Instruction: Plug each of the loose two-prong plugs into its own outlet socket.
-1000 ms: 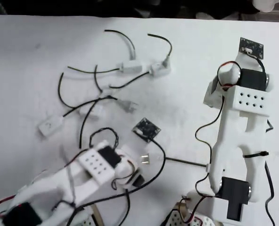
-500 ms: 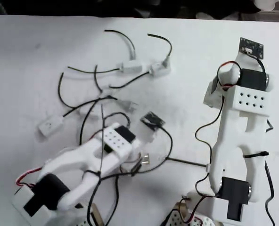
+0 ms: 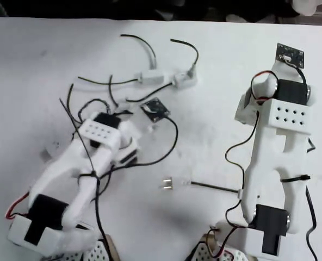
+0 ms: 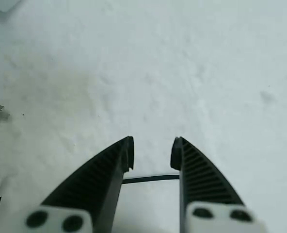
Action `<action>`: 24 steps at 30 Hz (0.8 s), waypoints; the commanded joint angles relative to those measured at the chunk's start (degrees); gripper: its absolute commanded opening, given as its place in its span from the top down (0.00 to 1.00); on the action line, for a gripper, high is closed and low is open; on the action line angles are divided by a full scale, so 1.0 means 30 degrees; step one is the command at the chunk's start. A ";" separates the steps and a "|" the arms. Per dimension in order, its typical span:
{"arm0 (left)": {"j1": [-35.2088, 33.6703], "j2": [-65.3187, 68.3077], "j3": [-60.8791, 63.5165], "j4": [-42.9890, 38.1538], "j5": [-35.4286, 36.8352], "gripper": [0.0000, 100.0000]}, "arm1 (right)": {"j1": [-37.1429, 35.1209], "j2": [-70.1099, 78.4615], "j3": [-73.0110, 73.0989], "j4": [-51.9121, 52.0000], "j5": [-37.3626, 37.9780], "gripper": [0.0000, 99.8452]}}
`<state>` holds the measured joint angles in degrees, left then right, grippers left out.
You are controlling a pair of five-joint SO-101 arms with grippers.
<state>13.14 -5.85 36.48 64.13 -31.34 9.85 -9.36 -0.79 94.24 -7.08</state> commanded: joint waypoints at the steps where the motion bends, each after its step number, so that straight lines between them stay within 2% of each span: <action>1: -0.0864 -0.0220 -0.0821 0.0264 0.0410 0.79 | 0.0015 -0.0777 -0.0733 0.0015 0.0176 0.87; 6: -0.1685 -0.0220 -0.2374 0.1700 -0.0821 0.79 | 0.0015 -0.0777 -0.0733 0.0015 0.0176 0.87; 10: -0.2095 -0.0249 -0.3985 0.3839 -0.0821 0.79 | 0.0015 -0.0777 -0.0733 0.0044 0.0176 0.87; 15: -0.2154 -0.0249 -0.4132 0.4484 -0.0791 0.79 | 0.0015 -0.0777 -0.0733 0.0044 0.0176 0.87; 20: -0.1978 -0.0249 -0.2344 0.3751 -0.0703 0.86 | 0.0015 -0.0777 -0.0733 0.0044 0.0176 0.87; 24: -0.2300 -0.0249 -0.0645 0.0527 -0.0645 0.91 | -0.0484 -0.0747 -0.0615 0.0044 0.0176 0.87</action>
<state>7.16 -5.85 32.53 72.04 -33.36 9.76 -9.36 -0.79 94.24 -7.08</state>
